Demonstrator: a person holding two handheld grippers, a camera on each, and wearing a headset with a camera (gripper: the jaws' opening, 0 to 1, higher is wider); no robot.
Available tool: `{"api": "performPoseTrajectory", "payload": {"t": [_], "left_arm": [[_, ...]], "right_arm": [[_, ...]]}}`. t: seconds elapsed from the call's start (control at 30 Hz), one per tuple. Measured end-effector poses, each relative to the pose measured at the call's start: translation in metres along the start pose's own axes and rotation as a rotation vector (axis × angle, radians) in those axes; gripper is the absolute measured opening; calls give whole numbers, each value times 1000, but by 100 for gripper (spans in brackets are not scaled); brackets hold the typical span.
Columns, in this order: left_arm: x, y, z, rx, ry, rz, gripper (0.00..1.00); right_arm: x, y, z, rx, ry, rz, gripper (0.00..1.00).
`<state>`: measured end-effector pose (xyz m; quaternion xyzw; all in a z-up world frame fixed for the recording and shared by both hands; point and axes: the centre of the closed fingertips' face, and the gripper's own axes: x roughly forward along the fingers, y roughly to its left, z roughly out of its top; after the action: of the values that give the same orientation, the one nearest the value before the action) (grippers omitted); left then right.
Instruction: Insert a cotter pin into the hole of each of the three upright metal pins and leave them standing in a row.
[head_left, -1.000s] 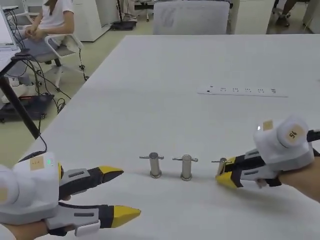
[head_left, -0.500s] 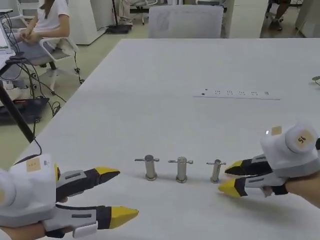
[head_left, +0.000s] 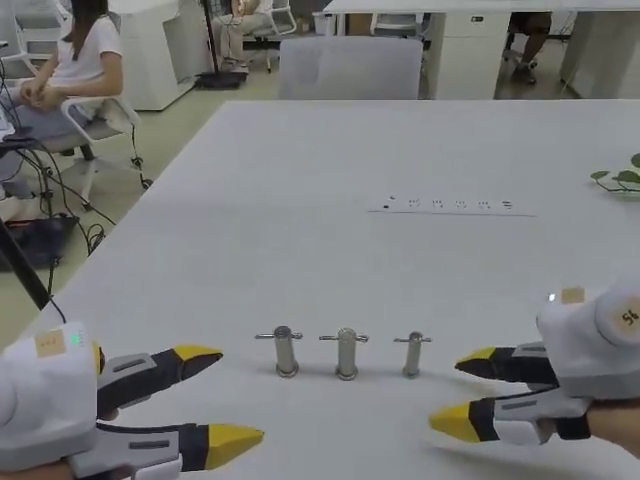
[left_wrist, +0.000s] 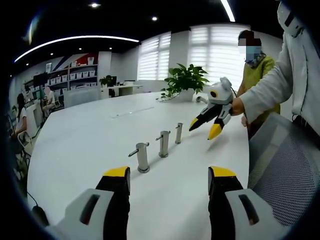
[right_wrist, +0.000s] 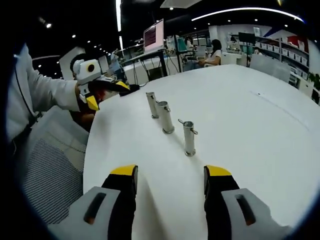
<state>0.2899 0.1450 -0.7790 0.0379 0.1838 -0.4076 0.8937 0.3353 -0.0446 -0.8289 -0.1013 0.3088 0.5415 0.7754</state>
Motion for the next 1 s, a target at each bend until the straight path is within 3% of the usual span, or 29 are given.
{"api": "performPoseTrajectory", "payload": {"t": [0.23,0.57,1.0], "left_arm": [[-3,-1,-4,-5,18,7,68],[-14,-5,-4,-27,21,26,73],[-28,-5,-4,-79,9,84,81]], "right_arm": [[-19,11,-3,13,-3,-36,65],[-45,30,-1,-68,3,-87,69],[-66,53,8,-62,-52,-122,75]]}}
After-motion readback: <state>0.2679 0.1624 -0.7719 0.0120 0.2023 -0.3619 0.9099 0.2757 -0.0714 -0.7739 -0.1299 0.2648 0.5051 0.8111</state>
